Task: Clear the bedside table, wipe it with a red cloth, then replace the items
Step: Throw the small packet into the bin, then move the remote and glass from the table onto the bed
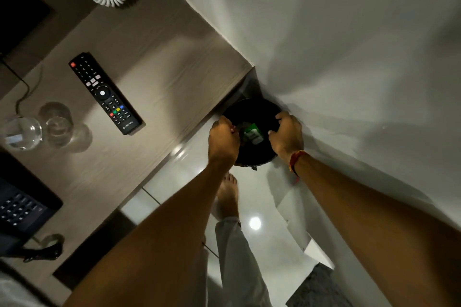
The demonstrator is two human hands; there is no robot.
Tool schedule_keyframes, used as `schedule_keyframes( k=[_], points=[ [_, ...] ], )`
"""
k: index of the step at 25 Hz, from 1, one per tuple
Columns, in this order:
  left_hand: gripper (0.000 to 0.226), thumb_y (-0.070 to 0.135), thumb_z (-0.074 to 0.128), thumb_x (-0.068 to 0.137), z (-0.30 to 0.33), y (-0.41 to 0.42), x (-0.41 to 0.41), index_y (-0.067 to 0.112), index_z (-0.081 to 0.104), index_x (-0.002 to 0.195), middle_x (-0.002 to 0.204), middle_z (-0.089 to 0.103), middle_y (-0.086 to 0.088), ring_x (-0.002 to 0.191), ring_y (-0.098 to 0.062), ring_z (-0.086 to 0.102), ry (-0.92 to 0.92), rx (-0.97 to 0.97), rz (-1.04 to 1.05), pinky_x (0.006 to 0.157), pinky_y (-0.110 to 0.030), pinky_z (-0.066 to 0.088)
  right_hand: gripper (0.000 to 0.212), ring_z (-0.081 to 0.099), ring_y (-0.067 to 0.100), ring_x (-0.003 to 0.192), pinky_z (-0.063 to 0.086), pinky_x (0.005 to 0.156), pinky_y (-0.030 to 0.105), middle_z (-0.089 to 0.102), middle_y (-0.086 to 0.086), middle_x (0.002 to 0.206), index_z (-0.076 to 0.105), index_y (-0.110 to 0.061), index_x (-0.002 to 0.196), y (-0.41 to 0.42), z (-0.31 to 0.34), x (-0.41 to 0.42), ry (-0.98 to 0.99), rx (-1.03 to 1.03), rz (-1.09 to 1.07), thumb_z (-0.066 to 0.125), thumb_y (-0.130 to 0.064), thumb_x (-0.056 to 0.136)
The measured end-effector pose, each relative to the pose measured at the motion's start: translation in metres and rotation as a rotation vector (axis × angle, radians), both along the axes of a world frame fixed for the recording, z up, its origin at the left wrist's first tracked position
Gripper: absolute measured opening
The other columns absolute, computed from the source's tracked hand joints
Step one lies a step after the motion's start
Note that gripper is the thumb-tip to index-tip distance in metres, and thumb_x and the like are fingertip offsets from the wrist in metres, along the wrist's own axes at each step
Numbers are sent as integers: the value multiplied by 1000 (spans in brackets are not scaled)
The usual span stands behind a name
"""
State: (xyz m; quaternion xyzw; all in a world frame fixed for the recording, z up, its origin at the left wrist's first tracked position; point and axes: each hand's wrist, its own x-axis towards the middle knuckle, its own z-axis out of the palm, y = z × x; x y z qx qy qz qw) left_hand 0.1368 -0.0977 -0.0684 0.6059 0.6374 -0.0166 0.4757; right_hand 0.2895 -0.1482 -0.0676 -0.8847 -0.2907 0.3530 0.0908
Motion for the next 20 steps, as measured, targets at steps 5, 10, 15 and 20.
schedule_keyframes(
  k=[5,10,15,20],
  points=[
    [32,24,64,101,36,16,-35,11,56,128,128,64,-10,117,-26,64,-18,132,-56,92,-30,54,42,49,34,134,47,109,44,56,14,141,57,-9,137,20,35,-17,-47,80,165,64,-14,96],
    [45,30,67,97,106,68,-89,16,51,136,139,53,-5,129,-24,50,99,404,37,104,-35,48,48,50,36,132,48,106,45,57,14,139,57,-9,137,97,87,-80,-62,227,465,70,-22,93],
    [56,35,70,92,137,114,-200,14,48,140,140,49,-11,129,-30,46,444,529,172,111,-44,44,58,49,34,131,52,94,42,53,13,140,53,-12,139,165,113,-192,-14,258,680,73,-33,89],
    [84,45,78,85,114,117,-292,15,36,151,152,39,-16,142,-37,39,546,305,414,120,-51,37,75,54,36,126,56,93,45,53,16,140,48,-5,141,183,85,-278,-17,152,710,78,-41,83]
  ],
)
